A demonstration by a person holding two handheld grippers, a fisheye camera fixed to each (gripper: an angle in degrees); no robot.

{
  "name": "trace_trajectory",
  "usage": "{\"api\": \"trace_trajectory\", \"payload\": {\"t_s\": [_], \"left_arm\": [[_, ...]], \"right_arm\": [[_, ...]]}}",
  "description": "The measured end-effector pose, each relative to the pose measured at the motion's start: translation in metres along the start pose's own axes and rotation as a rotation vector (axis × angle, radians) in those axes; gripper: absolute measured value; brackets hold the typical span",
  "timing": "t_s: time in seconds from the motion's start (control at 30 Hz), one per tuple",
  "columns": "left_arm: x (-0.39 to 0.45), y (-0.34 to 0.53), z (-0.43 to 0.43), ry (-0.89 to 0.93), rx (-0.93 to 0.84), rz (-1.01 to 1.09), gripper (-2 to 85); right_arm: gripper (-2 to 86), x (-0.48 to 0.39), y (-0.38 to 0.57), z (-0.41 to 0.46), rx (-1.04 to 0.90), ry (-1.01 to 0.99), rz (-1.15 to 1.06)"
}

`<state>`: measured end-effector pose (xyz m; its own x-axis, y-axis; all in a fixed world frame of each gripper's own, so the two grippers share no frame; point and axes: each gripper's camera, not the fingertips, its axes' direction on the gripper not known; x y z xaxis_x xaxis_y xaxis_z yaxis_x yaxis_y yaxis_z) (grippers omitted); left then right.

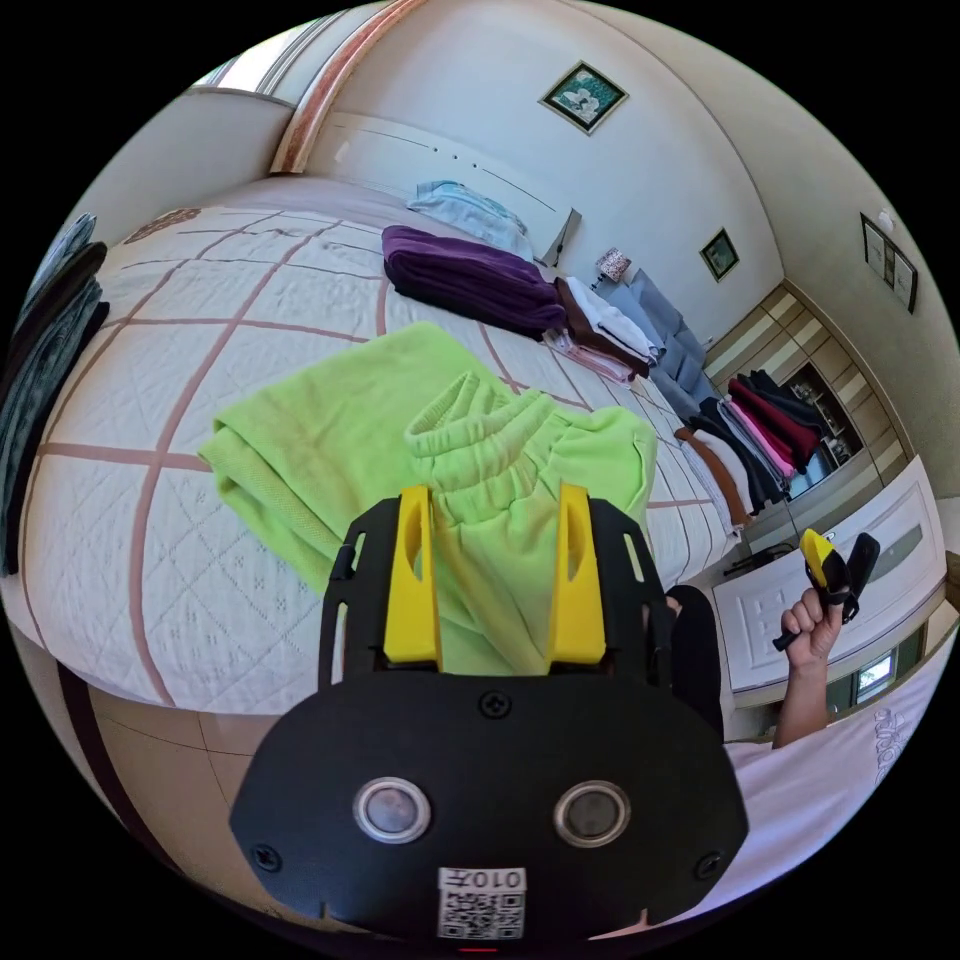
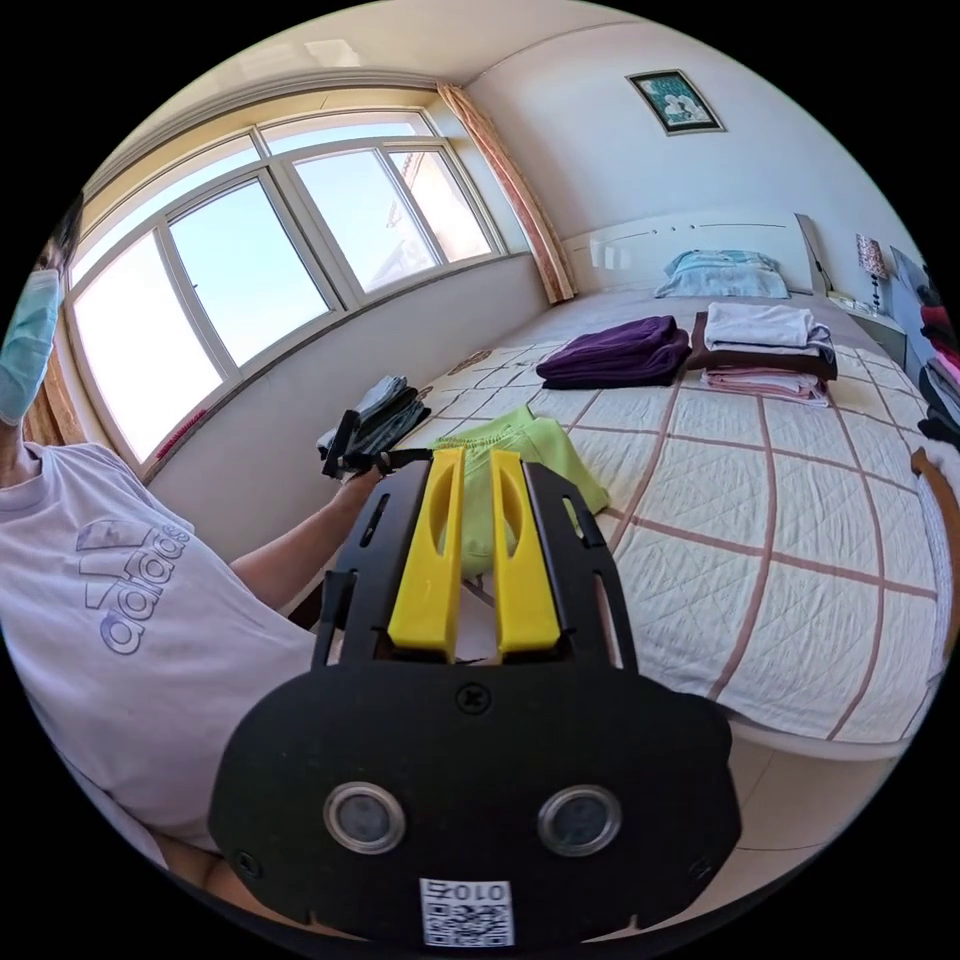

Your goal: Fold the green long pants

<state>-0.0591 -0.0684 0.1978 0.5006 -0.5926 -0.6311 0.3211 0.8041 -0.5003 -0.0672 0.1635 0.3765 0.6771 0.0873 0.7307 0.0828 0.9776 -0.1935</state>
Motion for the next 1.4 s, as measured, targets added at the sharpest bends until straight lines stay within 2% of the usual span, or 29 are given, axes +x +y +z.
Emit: {"api": "trace_trajectory", "payload": {"t_s": [0.07, 0.13, 0.2, 0.3, 0.37, 0.47, 0.63, 0.77, 0.87, 1.03, 1.13, 1.2, 1.3, 1.4], "left_arm": [[0.016, 0.008, 0.009, -0.057, 0.019, 0.0, 13.0], [0.042, 0.014, -0.006, -0.024, 0.082, 0.077, 12.1], [0.078, 0.023, -0.027, 0.063, 0.135, 0.229, 11.4], [0.151, 0.051, -0.058, 0.201, 0.141, 0.602, 10.7], [0.189, 0.081, -0.076, 0.418, 0.101, 0.864, 10.0], [0.198, 0.104, -0.09, 0.656, 0.037, 1.004, 9.2], [0.182, 0.12, -0.129, 0.663, 0.028, 1.123, 7.9], [0.187, 0.134, -0.159, 0.646, 0.009, 1.248, 7.0], [0.196, 0.144, -0.17, 0.71, 0.007, 1.311, 6.3], [0.193, 0.158, -0.173, 0.754, 0.011, 1.287, 5.5], [0.177, 0.168, -0.185, 0.717, 0.032, 1.236, 5.2], [0.163, 0.174, -0.2, 0.677, 0.061, 1.202, 5.1], [0.124, 0.184, -0.239, 0.623, 0.162, 1.104, 4.9], [0.089, 0.192, -0.275, 0.609, 0.267, 1.02, 4.8]], "right_arm": [[6.2, 0.0, 0.004, 0.005, -0.014, 0.001, 0.015], [6.5, 0.0, 0.008, 0.01, -0.021, 0.003, 0.024], [8.4, -0.003, 0.013, 0.018, -0.022, 0.014, 0.015], [12.1, -0.006, 0.016, 0.031, -0.019, 0.022, -0.008], [13.2, -0.006, 0.016, 0.04, -0.021, 0.015, -0.038], [14.8, -0.001, 0.016, 0.048, -0.033, 0.007, -0.073], [14.0, -0.002, 0.017, 0.052, -0.092, -0.181, -0.159], [14.3, -0.004, 0.01, 0.07, -0.093, -0.024, -0.213], [14.2, -0.003, -0.019, 0.1, -0.147, 0.067, -0.257], [14.1, -0.028, -0.089, 0.169, -0.186, -0.03, -0.46], [15.0, -0.068, -0.1, 0.254, -0.449, -0.074, -0.743], [16.7, -0.099, -0.076, 0.323, -0.716, -0.049, -0.96], [18.4, -0.128, -0.043, 0.369, -0.842, -0.085, -1.137], [19.6, -0.136, -0.045, 0.394, -0.807, -0.119, -1.143]]}}
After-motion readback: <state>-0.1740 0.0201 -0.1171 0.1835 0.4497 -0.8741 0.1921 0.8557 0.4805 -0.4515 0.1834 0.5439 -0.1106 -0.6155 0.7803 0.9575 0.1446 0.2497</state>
